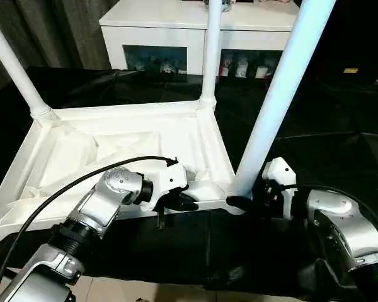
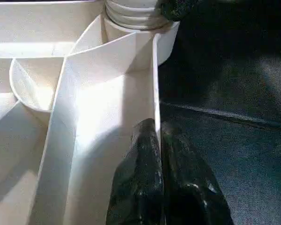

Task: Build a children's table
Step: Rotate leg to tighten

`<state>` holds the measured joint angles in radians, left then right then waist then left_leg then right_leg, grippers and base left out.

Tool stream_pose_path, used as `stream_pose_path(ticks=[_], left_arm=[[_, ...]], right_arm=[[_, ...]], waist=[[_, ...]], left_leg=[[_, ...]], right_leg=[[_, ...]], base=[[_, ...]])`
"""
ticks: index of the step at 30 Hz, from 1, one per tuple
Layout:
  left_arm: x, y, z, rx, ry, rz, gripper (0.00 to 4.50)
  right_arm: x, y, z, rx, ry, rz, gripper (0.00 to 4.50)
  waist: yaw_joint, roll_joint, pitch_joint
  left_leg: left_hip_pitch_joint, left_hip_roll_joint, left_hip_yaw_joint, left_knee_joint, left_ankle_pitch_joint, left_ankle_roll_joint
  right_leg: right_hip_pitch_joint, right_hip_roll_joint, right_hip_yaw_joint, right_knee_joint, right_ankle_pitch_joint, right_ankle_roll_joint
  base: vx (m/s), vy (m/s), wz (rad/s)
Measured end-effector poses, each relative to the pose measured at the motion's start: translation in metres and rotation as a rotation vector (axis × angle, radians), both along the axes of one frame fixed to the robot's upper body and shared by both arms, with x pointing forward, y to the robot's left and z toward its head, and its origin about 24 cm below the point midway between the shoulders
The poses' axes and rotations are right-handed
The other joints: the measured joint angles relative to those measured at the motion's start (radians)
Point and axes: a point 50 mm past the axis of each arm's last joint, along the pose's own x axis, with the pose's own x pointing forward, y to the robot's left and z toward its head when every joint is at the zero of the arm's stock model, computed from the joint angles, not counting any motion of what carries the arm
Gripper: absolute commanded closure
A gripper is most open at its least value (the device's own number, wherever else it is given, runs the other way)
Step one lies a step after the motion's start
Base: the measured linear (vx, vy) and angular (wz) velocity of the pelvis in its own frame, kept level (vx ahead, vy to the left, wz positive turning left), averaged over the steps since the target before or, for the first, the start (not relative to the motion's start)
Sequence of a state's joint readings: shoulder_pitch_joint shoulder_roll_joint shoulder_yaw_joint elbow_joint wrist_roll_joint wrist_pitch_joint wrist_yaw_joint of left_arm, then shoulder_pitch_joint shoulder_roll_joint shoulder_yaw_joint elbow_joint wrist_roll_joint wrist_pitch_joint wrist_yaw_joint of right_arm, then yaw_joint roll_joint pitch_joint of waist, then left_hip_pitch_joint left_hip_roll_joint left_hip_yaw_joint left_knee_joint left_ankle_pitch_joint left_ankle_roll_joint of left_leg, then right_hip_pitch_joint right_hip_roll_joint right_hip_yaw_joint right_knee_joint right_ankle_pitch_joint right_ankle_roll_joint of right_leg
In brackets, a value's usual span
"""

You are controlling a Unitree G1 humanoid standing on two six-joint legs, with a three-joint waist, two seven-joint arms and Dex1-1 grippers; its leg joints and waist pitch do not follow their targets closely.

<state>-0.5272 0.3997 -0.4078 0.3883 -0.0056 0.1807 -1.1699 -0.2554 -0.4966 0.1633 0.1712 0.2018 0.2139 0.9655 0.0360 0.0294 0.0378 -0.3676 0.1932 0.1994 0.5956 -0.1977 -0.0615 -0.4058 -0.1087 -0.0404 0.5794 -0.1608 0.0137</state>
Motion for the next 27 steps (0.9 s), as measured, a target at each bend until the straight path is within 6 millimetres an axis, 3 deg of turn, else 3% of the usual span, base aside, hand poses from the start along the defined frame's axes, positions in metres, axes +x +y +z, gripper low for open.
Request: stream_pose_path(ticks=[5,11,15,21,23,25,27], left_arm=[[0.005,-0.002,-0.003,-0.004,-0.010,0.080,4.50],[0.027,-0.034,-0.009,-0.030,-0.058,0.334,4.50],[0.038,-0.064,-0.010,-0.045,-0.066,0.461,4.50],[0.043,-0.071,-0.009,-0.032,-0.097,0.485,4.50],[0.043,-0.072,-0.009,-0.032,-0.103,0.483,4.50],[0.046,-0.067,-0.008,-0.023,-0.126,0.497,4.50],[0.051,-0.054,-0.006,-0.005,-0.159,0.540,4.50]], right_arm=[[0.009,0.006,-0.006,0.006,-0.010,-0.099,1.91],[0.043,0.023,-0.015,0.070,-0.030,-0.589,1.92],[0.063,0.035,-0.014,0.073,-0.015,-0.875,1.93],[0.073,0.043,-0.013,0.061,-0.031,-0.945,1.96],[0.073,0.042,-0.013,0.075,-0.045,-0.932,1.41],[0.068,0.042,-0.014,0.078,-0.064,-0.875,1.25],[0.061,0.044,-0.020,0.068,-0.057,-0.821,0.96]], waist=[[-0.005,-0.001,-0.001],[-0.029,-0.003,-0.001],[-0.034,-0.002,-0.001],[-0.033,-0.001,-0.002],[-0.032,-0.001,-0.002],[-0.033,-0.001,-0.001],[-0.046,-0.003,0.000]], left_leg=[[0.003,0.000,0.000,0.001,0.000,0.000],[0.005,-0.002,-0.001,0.004,0.000,-0.001],[0.001,-0.005,-0.002,0.004,0.000,-0.001],[0.000,-0.004,-0.003,0.002,0.000,-0.001],[0.000,-0.004,-0.004,0.002,0.000,-0.001],[0.000,-0.003,-0.004,0.002,0.000,0.000],[-0.004,-0.003,-0.005,0.002,0.000,-0.001]], right_leg=[[0.003,0.000,0.000,0.001,0.000,-0.001],[0.004,-0.001,0.001,-0.002,-0.002,0.004],[0.002,-0.003,0.001,-0.004,-0.002,0.004],[0.002,-0.002,-0.001,-0.003,-0.002,0.004],[0.002,-0.002,-0.001,-0.003,-0.002,0.004],[0.002,-0.002,-0.001,-0.002,-0.001,0.004],[0.000,-0.001,-0.003,-0.002,0.001,0.004]], base=[[0.000,0.000,0.00],[-0.026,0.001,-0.02],[0.000,0.000,0.00],[0.000,0.000,0.00],[0.000,0.000,0.00],[0.000,0.000,0.00],[0.000,0.000,0.00]])
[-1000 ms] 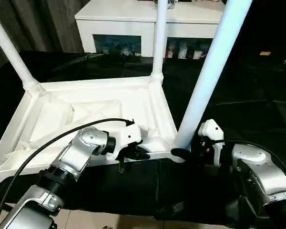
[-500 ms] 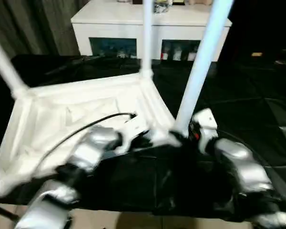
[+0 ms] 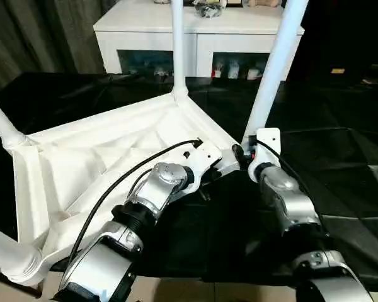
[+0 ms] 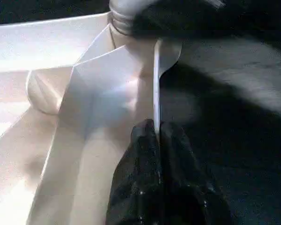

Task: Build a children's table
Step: Rotate leg to tighten

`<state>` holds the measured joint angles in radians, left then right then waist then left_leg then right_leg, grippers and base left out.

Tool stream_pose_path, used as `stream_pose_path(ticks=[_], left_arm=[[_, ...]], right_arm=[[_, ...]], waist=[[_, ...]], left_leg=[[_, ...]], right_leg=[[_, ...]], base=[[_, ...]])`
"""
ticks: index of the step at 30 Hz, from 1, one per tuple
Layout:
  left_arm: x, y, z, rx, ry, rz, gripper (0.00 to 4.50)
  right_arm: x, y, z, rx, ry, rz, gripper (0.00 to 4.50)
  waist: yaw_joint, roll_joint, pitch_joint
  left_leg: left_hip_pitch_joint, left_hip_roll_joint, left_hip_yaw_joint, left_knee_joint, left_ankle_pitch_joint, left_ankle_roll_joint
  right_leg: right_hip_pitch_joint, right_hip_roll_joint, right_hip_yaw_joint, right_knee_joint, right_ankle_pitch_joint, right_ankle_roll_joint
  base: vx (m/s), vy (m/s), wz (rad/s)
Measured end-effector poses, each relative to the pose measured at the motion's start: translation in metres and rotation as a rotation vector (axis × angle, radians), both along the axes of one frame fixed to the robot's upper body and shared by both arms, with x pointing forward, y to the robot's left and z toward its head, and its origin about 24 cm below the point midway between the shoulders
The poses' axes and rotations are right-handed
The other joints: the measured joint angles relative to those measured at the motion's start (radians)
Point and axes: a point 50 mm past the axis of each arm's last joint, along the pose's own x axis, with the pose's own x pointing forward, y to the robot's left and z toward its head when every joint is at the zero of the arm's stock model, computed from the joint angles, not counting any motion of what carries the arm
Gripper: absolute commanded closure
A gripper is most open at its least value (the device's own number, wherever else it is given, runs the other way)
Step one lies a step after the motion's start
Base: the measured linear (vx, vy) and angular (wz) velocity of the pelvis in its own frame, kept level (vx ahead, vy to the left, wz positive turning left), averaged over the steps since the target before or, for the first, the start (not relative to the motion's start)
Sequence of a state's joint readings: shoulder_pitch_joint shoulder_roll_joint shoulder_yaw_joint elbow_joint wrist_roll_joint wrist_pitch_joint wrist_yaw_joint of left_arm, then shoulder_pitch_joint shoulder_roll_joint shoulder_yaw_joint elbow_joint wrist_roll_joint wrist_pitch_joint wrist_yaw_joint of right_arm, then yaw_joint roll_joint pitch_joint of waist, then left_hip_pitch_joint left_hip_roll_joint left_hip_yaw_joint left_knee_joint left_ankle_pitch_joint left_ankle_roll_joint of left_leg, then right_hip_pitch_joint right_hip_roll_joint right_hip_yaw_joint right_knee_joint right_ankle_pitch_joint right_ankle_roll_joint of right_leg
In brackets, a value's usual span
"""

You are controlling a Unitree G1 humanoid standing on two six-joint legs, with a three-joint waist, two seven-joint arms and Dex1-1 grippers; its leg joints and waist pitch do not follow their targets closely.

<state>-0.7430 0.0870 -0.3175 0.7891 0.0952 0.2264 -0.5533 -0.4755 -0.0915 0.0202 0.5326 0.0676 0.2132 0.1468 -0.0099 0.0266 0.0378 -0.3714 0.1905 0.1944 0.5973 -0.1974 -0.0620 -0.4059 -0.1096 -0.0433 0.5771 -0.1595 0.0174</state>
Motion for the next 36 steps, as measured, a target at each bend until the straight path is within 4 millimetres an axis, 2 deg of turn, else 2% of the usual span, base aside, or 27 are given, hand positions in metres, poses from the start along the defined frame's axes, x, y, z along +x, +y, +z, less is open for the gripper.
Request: stream_pose_path(ticks=[2,4,7,10,15,17,19,22,29,30,36], left_arm=[[0.002,0.008,0.002,0.008,-0.012,0.016,4.50],[0.002,0.012,0.004,0.015,-0.028,0.005,4.50],[-0.003,0.026,0.006,0.019,-0.038,-0.065,4.50],[-0.008,0.042,0.008,0.026,-0.025,-0.131,4.50],[-0.026,0.056,0.007,-0.002,0.048,-0.319,4.50],[-0.035,0.058,0.007,-0.007,0.077,-0.391,4.50],[-0.039,0.056,0.006,-0.011,0.097,-0.431,4.50],[-0.041,0.054,0.005,-0.012,0.114,-0.452,4.50],[-0.042,0.055,0.006,-0.010,0.123,-0.451,4.50],[-0.043,0.055,0.006,-0.009,0.124,-0.454,4.50],[-0.043,0.056,0.007,-0.011,0.127,-0.458,4.50]], right_arm=[[-0.003,-0.004,-0.004,-0.014,0.013,0.018,0.86],[-0.002,-0.020,0.005,-0.061,-0.008,0.045,0.77],[-0.006,-0.044,0.026,-0.086,-0.055,0.174,0.77],[-0.020,-0.058,0.032,-0.080,-0.052,0.324,0.77],[-0.044,-0.060,0.030,-0.077,0.001,0.586,0.77],[-0.053,-0.061,0.031,-0.084,0.028,0.683,0.77],[-0.055,-0.058,0.031,-0.081,0.037,0.736,0.77],[-0.056,-0.050,0.031,-0.093,0.031,0.773,0.77],[-0.054,-0.047,0.027,-0.128,0.034,0.780,0.77],[-0.053,-0.047,0.026,-0.122,0.035,0.780,1.03],[-0.048,-0.043,0.023,-0.052,0.033,0.750,1.49]], waist=[[-0.007,0.001,0.000],[-0.007,0.001,0.000],[-0.002,0.003,-0.001],[0.007,0.003,-0.001],[0.024,0.003,0.000],[0.040,0.003,0.000],[0.049,0.002,0.000],[0.050,0.002,0.001],[0.046,0.001,0.001],[0.045,0.001,0.001],[0.044,0.001,0.001]], left_leg=[[-0.001,0.000,-0.001,0.000,0.000,0.000],[-0.001,0.000,-0.001,0.000,0.000,0.000],[-0.003,0.002,-0.001,-0.001,0.002,0.007],[-0.002,0.004,0.000,-0.002,0.001,0.009],[-0.002,0.006,0.003,-0.001,0.001,0.009],[-0.001,0.006,0.004,-0.001,-0.001,0.006],[0.000,0.006,0.006,0.000,-0.002,0.003],[0.000,0.005,0.009,0.001,-0.002,0.003],[0.001,0.005,0.008,0.002,-0.002,0.003],[0.001,0.005,0.008,0.002,-0.002,0.003],[0.001,0.005,0.008,0.002,-0.002,0.003]], right_leg=[[-0.002,0.000,-0.001,0.000,0.003,-0.002],[-0.006,0.000,-0.001,0.001,0.005,-0.005],[-0.008,0.002,-0.001,0.001,0.003,-0.003],[-0.010,0.004,-0.001,0.002,0.000,-0.002],[-0.011,0.005,0.000,0.002,0.000,-0.003],[-0.009,0.004,0.001,0.002,0.000,-0.003],[-0.007,0.003,0.001,0.002,0.000,-0.003],[-0.006,0.001,0.004,0.002,0.001,-0.005],[-0.004,0.001,0.003,0.002,0.002,-0.006],[-0.004,0.001,0.003,0.002,0.002,-0.006],[-0.004,0.001,0.003,0.002,0.001,-0.005]], base=[[0.000,0.000,0.00],[0.056,-0.003,0.01],[0.020,0.000,0.01],[0.000,0.000,0.00],[0.000,0.000,0.00],[0.000,0.000,0.00],[0.000,0.000,0.00],[0.000,0.000,0.00],[0.000,0.000,0.00],[0.000,0.000,0.00],[0.000,0.000,0.00]])
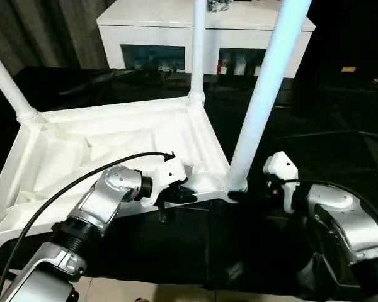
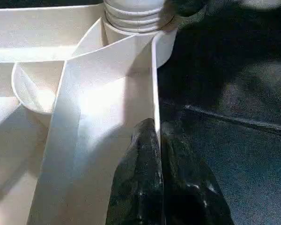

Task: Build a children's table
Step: Rotate leg to tighten

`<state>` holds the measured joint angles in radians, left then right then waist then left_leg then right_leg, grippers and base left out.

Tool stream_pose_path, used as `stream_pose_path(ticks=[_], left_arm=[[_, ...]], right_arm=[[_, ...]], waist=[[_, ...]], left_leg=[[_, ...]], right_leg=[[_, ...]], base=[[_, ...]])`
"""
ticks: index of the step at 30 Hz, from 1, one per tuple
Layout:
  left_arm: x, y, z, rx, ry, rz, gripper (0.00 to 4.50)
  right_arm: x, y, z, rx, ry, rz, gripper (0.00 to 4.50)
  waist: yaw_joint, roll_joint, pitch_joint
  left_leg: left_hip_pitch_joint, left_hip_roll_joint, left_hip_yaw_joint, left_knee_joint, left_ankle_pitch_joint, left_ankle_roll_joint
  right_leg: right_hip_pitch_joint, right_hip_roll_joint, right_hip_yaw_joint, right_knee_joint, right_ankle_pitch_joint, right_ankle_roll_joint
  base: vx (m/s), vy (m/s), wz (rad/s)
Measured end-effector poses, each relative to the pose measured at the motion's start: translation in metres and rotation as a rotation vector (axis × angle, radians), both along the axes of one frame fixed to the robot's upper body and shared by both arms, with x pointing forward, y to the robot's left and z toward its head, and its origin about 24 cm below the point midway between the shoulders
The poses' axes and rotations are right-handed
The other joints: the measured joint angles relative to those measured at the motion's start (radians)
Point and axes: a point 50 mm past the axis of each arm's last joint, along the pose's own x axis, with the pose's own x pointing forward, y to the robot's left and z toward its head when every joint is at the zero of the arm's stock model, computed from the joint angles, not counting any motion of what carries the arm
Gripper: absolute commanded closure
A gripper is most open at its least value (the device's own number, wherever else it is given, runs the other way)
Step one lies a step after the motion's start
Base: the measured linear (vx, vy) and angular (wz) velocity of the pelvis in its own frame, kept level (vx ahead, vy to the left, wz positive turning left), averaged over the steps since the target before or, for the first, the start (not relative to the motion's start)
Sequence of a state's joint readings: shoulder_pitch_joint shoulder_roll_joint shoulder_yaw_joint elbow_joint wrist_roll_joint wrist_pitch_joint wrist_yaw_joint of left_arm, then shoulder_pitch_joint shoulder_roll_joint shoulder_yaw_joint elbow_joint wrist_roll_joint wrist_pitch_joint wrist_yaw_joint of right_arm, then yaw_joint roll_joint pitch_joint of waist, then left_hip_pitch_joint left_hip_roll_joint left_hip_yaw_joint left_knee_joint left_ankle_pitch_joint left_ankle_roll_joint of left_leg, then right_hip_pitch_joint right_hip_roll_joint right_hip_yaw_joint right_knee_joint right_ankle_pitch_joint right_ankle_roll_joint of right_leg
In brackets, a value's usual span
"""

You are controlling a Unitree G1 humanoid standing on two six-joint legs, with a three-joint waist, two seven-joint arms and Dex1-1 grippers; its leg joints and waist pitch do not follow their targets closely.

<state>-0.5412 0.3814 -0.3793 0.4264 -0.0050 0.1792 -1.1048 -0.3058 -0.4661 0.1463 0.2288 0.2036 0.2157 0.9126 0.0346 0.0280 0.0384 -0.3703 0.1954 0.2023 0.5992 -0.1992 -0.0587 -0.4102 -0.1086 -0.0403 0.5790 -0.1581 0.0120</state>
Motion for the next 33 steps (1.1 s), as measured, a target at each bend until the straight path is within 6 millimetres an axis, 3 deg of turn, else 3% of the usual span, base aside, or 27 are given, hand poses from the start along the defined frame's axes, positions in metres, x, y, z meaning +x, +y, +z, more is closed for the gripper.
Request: stream_pose_path(ticks=[9,22,27,33], left_arm=[[0.000,0.001,0.000,0.004,0.007,0.006,4.50],[0.001,0.000,-0.002,0.010,0.006,0.029,4.50],[0.010,-0.010,-0.006,0.018,-0.025,0.156,4.50],[0.023,-0.047,-0.011,-0.014,-0.042,0.337,4.50]], right_arm=[[0.002,0.001,-0.002,0.012,-0.008,0.002,2.16],[0.004,0.008,-0.008,0.028,-0.017,-0.033,2.42],[0.017,0.023,-0.016,0.062,-0.025,-0.264,2.43],[0.038,0.038,-0.018,0.120,0.004,-0.649,2.46]], waist=[[-0.002,0.000,0.000],[-0.006,-0.002,-0.001],[-0.025,-0.004,-0.003],[-0.036,-0.006,-0.002]], left_leg=[[0.001,0.000,0.000,0.000,0.000,0.000],[0.005,0.000,0.000,0.000,0.000,0.000],[0.013,-0.003,-0.002,0.000,0.000,0.000],[0.012,-0.006,-0.004,0.001,0.000,0.000]], right_leg=[[0.001,0.000,0.000,0.000,0.000,0.000],[0.004,0.000,0.000,0.001,0.000,0.000],[0.010,-0.001,0.001,-0.001,-0.004,0.007],[0.010,-0.003,0.001,-0.004,-0.004,0.007]], base=[[0.000,0.000,0.00],[0.000,0.000,0.00],[0.000,0.000,0.00],[0.000,0.000,0.00]])
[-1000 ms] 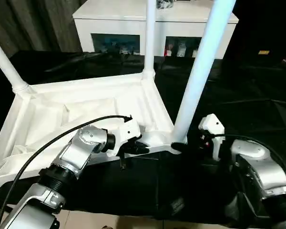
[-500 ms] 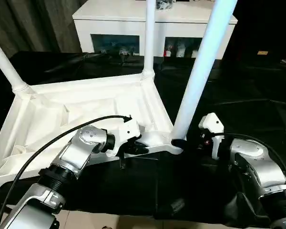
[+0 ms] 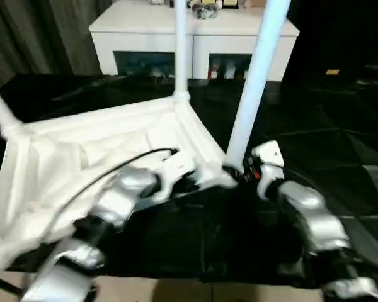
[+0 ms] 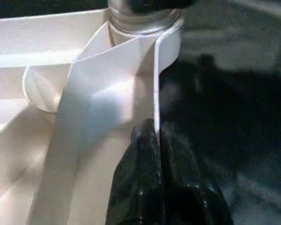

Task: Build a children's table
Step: Rotate leg to tighten

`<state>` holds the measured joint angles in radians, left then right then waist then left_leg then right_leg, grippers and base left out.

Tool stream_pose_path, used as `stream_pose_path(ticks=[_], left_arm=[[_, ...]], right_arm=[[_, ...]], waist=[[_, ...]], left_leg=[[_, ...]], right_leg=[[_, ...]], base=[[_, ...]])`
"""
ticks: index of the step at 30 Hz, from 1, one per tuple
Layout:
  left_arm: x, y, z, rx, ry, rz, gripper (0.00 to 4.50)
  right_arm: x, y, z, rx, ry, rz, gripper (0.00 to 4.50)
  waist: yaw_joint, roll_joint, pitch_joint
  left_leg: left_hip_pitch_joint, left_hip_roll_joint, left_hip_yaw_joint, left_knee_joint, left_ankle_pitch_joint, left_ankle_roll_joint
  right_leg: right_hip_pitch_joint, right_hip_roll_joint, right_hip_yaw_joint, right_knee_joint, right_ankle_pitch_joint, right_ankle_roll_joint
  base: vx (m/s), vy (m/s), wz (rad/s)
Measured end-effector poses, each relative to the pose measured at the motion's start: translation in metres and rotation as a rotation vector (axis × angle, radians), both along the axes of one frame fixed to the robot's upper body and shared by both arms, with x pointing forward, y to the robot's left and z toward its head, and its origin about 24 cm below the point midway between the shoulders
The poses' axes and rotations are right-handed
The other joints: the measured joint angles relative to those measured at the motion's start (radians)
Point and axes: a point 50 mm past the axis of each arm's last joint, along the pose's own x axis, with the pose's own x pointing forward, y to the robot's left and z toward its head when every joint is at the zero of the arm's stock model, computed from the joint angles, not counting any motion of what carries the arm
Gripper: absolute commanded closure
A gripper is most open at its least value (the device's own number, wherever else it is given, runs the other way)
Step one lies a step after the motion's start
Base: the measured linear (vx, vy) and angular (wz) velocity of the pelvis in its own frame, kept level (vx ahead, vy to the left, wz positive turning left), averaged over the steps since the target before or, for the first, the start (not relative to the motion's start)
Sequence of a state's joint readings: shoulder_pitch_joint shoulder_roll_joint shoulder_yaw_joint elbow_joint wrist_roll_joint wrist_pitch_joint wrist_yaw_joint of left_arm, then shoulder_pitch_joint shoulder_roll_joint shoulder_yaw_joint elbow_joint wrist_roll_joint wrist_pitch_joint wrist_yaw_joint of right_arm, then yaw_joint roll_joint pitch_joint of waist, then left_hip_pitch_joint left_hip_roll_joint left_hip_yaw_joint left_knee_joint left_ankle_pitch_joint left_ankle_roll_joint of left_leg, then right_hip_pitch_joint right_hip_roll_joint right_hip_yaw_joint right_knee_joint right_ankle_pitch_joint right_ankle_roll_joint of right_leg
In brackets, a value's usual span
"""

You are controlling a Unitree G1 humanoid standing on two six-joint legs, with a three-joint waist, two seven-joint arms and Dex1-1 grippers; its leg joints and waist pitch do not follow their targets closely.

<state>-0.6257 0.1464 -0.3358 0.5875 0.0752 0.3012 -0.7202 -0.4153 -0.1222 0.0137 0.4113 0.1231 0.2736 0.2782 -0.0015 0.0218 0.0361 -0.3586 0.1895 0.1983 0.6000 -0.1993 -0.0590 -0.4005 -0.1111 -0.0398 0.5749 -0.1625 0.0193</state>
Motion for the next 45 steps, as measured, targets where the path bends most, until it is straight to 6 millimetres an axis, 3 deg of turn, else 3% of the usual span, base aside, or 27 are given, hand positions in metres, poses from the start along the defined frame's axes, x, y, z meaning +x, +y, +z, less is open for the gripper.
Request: stream_pose_path(ticks=[3,8,10,11,12,17,19,24,29,34,45], left_arm=[[0.005,-0.023,0.000,-0.001,-0.011,0.078,4.50],[0.009,-0.030,0.002,0.011,-0.037,0.098,4.50],[0.009,-0.030,0.002,0.015,-0.049,0.088,4.50],[0.009,-0.030,0.003,0.017,-0.053,0.079,4.50],[0.009,-0.030,0.003,0.019,-0.060,0.068,4.50],[0.015,-0.008,0.009,0.051,-0.119,0.099,4.50],[0.012,-0.006,0.011,0.046,-0.140,0.080,4.50],[0.002,0.018,0.014,0.050,-0.149,0.023,4.50],[-0.020,0.037,0.011,0.023,-0.093,-0.177,4.50],[-0.036,0.040,0.008,-0.004,-0.001,-0.324,4.50],[-0.039,0.035,0.006,-0.007,0.024,-0.385,4.50]], right_arm=[[0.013,0.008,0.002,0.029,0.017,-0.211,2.47],[0.017,0.009,0.004,0.029,0.006,-0.249,2.48],[0.015,0.005,0.004,0.006,-0.021,-0.209,2.48],[0.014,0.003,0.004,-0.005,-0.036,-0.193,1.93],[0.012,0.000,0.004,-0.015,-0.051,-0.179,1.79],[0.002,0.012,0.004,-0.053,-0.077,-0.038,1.45],[-0.002,0.000,0.011,-0.083,-0.089,0.005,1.28],[-0.018,-0.033,0.032,-0.140,-0.112,0.189,1.28],[-0.044,-0.047,0.027,-0.168,-0.033,0.474,1.28],[-0.054,-0.043,0.027,-0.161,0.020,0.639,1.28],[-0.047,-0.037,0.016,-0.224,0.039,0.687,1.28]], waist=[[0.000,0.000,0.000],[0.002,0.001,0.000],[0.005,0.003,0.000],[0.005,0.004,0.000],[0.007,0.006,0.001],[-0.007,0.007,0.002],[-0.001,0.009,0.002],[0.007,0.011,0.002],[0.017,0.012,0.001],[0.038,0.011,0.004],[0.038,0.011,0.004]], left_leg=[[-0.002,-0.001,-0.001,0.000,0.000,0.000],[-0.008,-0.001,-0.003,-0.002,0.000,0.000],[-0.009,-0.001,-0.004,-0.002,0.000,0.000],[-0.010,-0.001,-0.003,-0.002,0.000,0.000],[-0.010,-0.001,-0.003,-0.002,0.000,0.000],[-0.017,0.002,-0.007,-0.004,0.001,-0.002],[-0.021,0.002,-0.007,-0.004,0.002,-0.002],[-0.024,0.003,-0.006,-0.004,0.002,0.009],[-0.021,0.004,-0.004,-0.004,0.002,0.009],[-0.011,0.003,0.002,-0.003,-0.001,0.003],[-0.010,0.002,0.002,-0.001,-0.001,0.003]], right_leg=[[-0.002,0.000,0.000,-0.001,0.000,0.000],[-0.004,0.000,-0.002,-0.002,0.000,0.000],[-0.004,0.000,-0.002,-0.001,0.000,0.000],[-0.004,0.000,-0.001,-0.001,0.001,-0.001],[-0.005,0.000,-0.001,0.001,0.001,-0.001],[-0.013,0.002,-0.005,0.003,0.009,-0.003],[-0.019,0.002,-0.005,0.003,0.010,-0.003],[-0.022,0.004,-0.005,0.003,0.004,-0.002],[-0.021,0.004,-0.005,0.003,0.003,-0.004],[-0.010,0.001,0.000,0.003,0.003,-0.004],[-0.005,0.000,0.002,0.004,0.003,-0.004]], base=[[0.000,0.000,0.00],[0.000,0.000,0.00],[0.000,0.000,0.00],[0.000,0.000,0.00],[0.000,0.000,0.00],[0.000,0.000,0.00],[0.030,-0.005,0.00],[0.038,0.003,0.00],[0.000,0.000,0.00],[0.000,0.000,0.00],[0.000,0.000,0.00]])
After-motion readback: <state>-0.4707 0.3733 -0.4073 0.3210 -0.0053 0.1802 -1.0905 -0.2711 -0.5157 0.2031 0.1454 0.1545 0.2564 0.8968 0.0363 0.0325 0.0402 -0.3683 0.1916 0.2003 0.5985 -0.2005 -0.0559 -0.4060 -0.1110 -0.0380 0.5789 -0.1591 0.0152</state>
